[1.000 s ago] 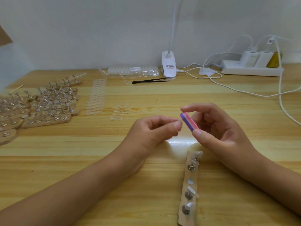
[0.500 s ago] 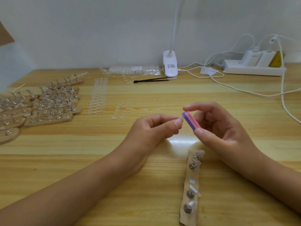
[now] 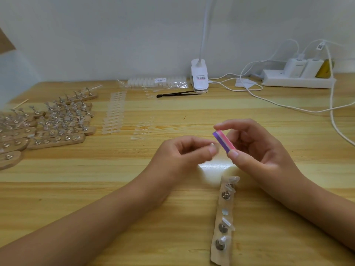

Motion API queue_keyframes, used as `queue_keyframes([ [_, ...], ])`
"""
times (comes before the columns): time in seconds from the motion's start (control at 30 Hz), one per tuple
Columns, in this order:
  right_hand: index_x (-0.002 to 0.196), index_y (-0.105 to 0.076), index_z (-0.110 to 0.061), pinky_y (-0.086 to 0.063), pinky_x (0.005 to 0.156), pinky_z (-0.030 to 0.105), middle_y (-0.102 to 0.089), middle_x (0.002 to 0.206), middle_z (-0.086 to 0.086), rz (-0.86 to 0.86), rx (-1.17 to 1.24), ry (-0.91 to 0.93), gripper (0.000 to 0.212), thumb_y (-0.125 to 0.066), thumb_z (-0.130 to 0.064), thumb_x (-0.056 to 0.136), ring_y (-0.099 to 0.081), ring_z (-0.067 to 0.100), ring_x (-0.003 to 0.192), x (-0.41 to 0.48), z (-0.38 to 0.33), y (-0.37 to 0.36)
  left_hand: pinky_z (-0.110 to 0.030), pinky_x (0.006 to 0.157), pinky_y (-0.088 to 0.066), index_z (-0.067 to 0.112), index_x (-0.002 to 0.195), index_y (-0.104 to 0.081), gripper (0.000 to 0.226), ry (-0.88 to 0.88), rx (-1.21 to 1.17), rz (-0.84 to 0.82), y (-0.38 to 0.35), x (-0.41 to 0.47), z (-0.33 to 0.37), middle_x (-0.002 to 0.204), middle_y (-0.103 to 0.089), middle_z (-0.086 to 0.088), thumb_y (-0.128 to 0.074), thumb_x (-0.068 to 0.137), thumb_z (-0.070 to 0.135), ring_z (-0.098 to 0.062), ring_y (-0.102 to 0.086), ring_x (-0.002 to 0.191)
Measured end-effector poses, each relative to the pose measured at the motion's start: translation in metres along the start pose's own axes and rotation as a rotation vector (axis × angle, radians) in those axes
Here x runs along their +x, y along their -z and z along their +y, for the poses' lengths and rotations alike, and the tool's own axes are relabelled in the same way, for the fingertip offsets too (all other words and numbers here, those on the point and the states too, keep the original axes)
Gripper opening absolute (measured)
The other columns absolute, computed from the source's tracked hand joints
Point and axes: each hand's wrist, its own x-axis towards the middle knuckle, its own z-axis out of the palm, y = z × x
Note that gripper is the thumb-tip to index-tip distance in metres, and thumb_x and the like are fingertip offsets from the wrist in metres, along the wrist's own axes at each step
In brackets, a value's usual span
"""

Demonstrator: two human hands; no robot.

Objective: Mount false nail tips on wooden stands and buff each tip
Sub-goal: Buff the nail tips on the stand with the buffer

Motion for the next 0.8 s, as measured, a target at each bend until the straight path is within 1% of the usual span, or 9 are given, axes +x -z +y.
queue_keyframes([
  [0.07,0.117,-0.061,-0.023,-0.042,0.069,0.012,-0.051,0.078,-0.004,-0.004,-0.006,0.004,0.036,-0.06,-0.006,0.085,-0.049,0.003,0.07,-0.0003,-0.0001,-0.0003,-0.02,0.078,-0.049,0.024,0.088,-0.079,0.022,0.014,-0.05,0.029,0.0018,0.0013,0.0006,0.084,-0.073,0.004,-0.078,0.069,0.035,-0.006,-0.066,0.082],
  [0.17,0.117,-0.061,-0.022,-0.043,0.07,0.013,-0.051,0.078,0.002,-0.003,-0.019,0.009,0.037,-0.057,-0.003,0.085,-0.051,0.005,0.072,0.0003,0.0004,-0.001,-0.015,0.076,-0.05,0.028,0.088,-0.078,0.015,-0.027,0.073,-0.06,-0.0014,-0.0022,-0.0001,0.087,-0.075,0.006,-0.076,0.074,0.032,-0.005,-0.068,0.085],
  [0.3,0.118,-0.061,-0.022,-0.041,0.068,0.011,-0.05,0.077,-0.005,-0.004,-0.003,0.01,0.035,-0.061,-0.008,0.085,-0.049,0.003,0.07,-0.0004,0.0003,-0.0002,-0.018,0.074,-0.049,0.023,0.085,-0.079,0.013,0.015,-0.035,0.024,0.0017,0.0004,0.0002,0.081,-0.072,0.005,-0.074,0.075,0.028,-0.004,-0.065,0.077],
  [0.37,0.118,-0.061,-0.022,-0.041,0.069,0.011,-0.051,0.078,-0.006,-0.008,-0.005,0.017,0.034,-0.061,-0.014,0.085,-0.049,0.003,0.07,-0.0003,0.0006,-0.0006,-0.017,0.075,-0.05,0.022,0.087,-0.078,0.015,0.007,0.017,0.0,0.0013,0.0,-0.0002,0.082,-0.073,0.005,-0.076,0.075,0.03,-0.005,-0.066,0.079],
  [0.47,0.118,-0.06,-0.021,-0.041,0.068,0.011,-0.051,0.077,-0.006,0.0,-0.002,0.008,0.035,-0.06,-0.007,0.085,-0.049,0.003,0.069,0.0001,0.0015,0.0,-0.019,0.077,-0.05,0.022,0.089,-0.078,0.021,0.008,-0.001,0.0,0.0003,-0.0006,-0.0002,0.083,-0.073,0.005,-0.077,0.071,0.034,-0.005,-0.066,0.082],
  [0.53,0.118,-0.06,-0.021,-0.042,0.068,0.011,-0.051,0.077,-0.006,-0.006,0.0,0.007,0.035,-0.061,-0.011,0.085,-0.049,0.003,0.069,-0.0001,0.0008,-0.0004,-0.02,0.077,-0.049,0.022,0.087,-0.078,0.02,0.02,-0.045,0.022,0.0011,0.0,0.0005,0.083,-0.073,0.004,-0.079,0.07,0.032,-0.006,-0.065,0.081],
  [0.63,0.118,-0.061,-0.021,-0.041,0.069,0.012,-0.051,0.077,-0.003,0.0,-0.005,0.009,0.036,-0.059,-0.005,0.086,-0.049,0.005,0.071,0.0,0.0012,-0.0008,-0.014,0.075,-0.049,0.026,0.087,-0.078,0.015,-0.006,0.042,-0.041,-0.0018,-0.0015,0.001,0.084,-0.074,0.006,-0.078,0.073,0.029,-0.004,-0.067,0.082],
  [0.73,0.117,-0.061,-0.022,-0.041,0.068,0.012,-0.049,0.078,0.003,0.004,0.0,0.0,0.037,-0.057,-0.003,0.085,-0.048,0.005,0.07,0.0,0.001,-0.0007,-0.019,0.077,-0.049,0.025,0.085,-0.079,0.024,0.013,-0.057,0.021,-0.0002,0.0001,0.0012,0.083,-0.073,0.004,-0.077,0.066,0.038,-0.006,-0.065,0.081],
  [0.8,0.118,-0.061,-0.022,-0.042,0.068,0.013,-0.05,0.077,0.002,-0.005,-0.002,0.004,0.037,-0.058,-0.004,0.085,-0.048,0.006,0.07,-0.0008,0.0003,-0.0009,-0.018,0.076,-0.049,0.024,0.086,-0.078,0.023,0.011,-0.051,0.018,0.0004,-0.0001,0.0013,0.083,-0.073,0.005,-0.077,0.067,0.037,-0.006,-0.065,0.081],
])
